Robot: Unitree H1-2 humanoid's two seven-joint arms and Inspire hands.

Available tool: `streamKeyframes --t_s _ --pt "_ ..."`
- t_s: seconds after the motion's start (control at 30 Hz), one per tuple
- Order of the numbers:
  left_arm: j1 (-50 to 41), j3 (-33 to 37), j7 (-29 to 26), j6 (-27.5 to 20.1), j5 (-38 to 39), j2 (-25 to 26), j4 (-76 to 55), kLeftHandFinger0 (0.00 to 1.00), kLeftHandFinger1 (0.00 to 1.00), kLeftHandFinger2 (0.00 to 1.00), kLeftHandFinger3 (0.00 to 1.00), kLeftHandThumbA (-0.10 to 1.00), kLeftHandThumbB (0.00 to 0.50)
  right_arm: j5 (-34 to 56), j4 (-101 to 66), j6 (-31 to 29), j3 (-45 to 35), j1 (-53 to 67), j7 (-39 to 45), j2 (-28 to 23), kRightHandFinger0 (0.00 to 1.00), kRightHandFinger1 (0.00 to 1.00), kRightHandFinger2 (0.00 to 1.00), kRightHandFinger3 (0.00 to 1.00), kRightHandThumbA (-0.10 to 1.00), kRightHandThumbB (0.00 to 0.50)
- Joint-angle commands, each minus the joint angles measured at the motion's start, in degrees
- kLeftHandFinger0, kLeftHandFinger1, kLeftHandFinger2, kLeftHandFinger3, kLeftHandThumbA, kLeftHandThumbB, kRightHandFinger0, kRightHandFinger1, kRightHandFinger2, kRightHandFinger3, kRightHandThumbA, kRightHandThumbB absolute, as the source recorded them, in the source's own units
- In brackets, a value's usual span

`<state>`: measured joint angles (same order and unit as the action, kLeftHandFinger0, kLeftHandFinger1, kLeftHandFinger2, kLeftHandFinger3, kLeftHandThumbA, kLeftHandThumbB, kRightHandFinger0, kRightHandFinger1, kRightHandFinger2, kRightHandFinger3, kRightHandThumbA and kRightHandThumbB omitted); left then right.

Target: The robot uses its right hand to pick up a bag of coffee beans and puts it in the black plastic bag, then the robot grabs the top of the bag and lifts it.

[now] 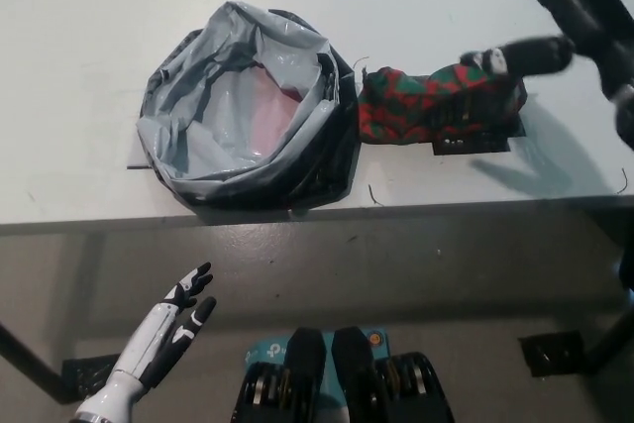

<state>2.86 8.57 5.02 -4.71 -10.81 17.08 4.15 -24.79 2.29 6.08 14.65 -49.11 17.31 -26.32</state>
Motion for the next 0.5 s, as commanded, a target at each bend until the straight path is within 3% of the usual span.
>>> streamKeyframes --t_s 0.0,0.47 --pt "0.7 -0.3 0.4 -2.1 -0.8 0.5 -1.4 1.00 1.00 1.00 1.00 1.00 0.139 -3.7 12.2 9.5 6.8 -14.8 16.5 -2.6 1.00 1.00 1.00 1.00 1.00 0.500" --pt "0.8 -0.4 1.0 -1.8 -0.8 0.7 -1.9 1.00 1.00 1.00 1.00 1.00 0.145 -5.2 36.7 5.9 18.9 -24.7 24.1 1.7 1.00 1.00 1.00 1.00 1.00 0.500"
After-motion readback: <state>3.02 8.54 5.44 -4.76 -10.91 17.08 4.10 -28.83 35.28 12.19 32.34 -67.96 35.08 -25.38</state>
